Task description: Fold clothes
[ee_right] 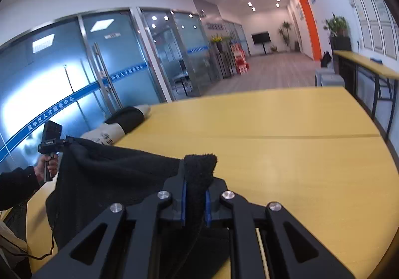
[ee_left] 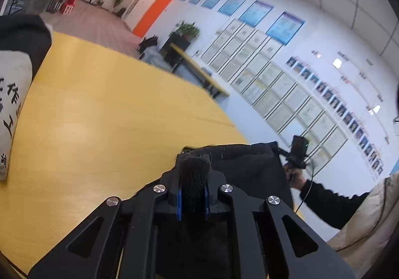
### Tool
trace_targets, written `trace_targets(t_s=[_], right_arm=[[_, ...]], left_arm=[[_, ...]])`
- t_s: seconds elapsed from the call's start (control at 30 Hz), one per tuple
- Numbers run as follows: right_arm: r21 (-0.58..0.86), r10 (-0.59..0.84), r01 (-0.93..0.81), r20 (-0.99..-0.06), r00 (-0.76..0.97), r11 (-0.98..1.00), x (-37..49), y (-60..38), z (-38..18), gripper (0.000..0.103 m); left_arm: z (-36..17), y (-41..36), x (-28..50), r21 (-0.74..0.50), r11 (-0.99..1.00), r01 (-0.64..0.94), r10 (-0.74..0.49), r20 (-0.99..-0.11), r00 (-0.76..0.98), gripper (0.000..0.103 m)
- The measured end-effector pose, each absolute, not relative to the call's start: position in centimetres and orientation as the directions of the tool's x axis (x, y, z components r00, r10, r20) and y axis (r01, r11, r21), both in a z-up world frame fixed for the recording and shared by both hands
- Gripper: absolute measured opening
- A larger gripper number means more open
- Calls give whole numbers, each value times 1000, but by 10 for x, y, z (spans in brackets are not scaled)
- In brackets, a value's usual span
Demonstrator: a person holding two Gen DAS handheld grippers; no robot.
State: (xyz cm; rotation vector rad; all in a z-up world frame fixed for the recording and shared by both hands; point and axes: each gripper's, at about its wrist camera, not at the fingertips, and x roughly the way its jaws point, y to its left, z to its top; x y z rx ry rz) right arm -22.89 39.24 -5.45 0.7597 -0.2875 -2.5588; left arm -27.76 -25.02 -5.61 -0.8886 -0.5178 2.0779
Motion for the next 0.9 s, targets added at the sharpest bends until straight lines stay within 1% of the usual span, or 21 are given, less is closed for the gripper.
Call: trace_targets(t_s=[0.13,0.17,0.27,0.3,0.33,0.4,0.47,0.5,0.57,0.7,0.73,0.77,0.8,0.83,0.87,0.9], right_arm=[[307,-457,339,-551,-698,-889,-246,390,-87,10],[306,-452,333,-569,-687,-892,-251,391,-95,10],[307,-440,315,-612,-658,-898,-265,391,-115,11],[310,-438,310,-617,-653,-899,-267,392,-118,11],[312,-436,305,-623,-649,-900,-270,393,-122,11],[349,-459,305,-568,-684,-886,-262,401,-111,11],[370,-486,332,-488,-725,-868,-248,401,-94,11],[375,-489,334,-476,-731,-865,-244,404,-91,11],[373,-486,329,-497,-719,-868,-240,408,-95,11],[336,-461,317,-583,-669,-887,-252,390,-118,11],[330,-452,311,-602,-658,-891,-255,387,-122,11],[325,-444,303,-619,-648,-896,-258,386,-125,12],[319,-435,295,-635,-638,-900,-261,385,-129,13],[298,-406,276,-658,-634,-914,-262,386,-131,17],[267,-367,251,-683,-631,-930,-264,388,-134,33],[235,-326,226,-707,-628,-945,-265,389,-136,42]], left_arm=[[-97,-219,-305,-571,-688,-447,725,-558,-403,11],[-106,-215,-311,-565,-704,-431,710,-583,-395,11],[-132,-204,-327,-545,-744,-386,666,-650,-367,11],[-138,-202,-331,-537,-755,-376,654,-664,-363,11],[-140,-200,-332,-541,-754,-372,655,-659,-369,11],[-130,-206,-326,-574,-718,-393,696,-586,-416,11],[-102,-209,-303,-597,-638,-487,769,-457,-447,11],[-88,-211,-291,-601,-595,-534,801,-389,-456,11],[-81,-217,-284,-607,-548,-576,833,-332,-442,11],[-126,-193,-315,-570,-697,-436,716,-580,-388,11],[-137,-185,-320,-546,-729,-413,682,-630,-371,12],[-144,-180,-324,-539,-745,-392,664,-653,-364,13],[-147,-176,-326,-521,-763,-382,643,-671,-369,18],[-150,-172,-327,-502,-781,-373,621,-688,-375,32],[-151,-170,-329,-466,-811,-353,580,-717,-387,44],[-152,-168,-331,-428,-840,-333,536,-743,-399,64]])
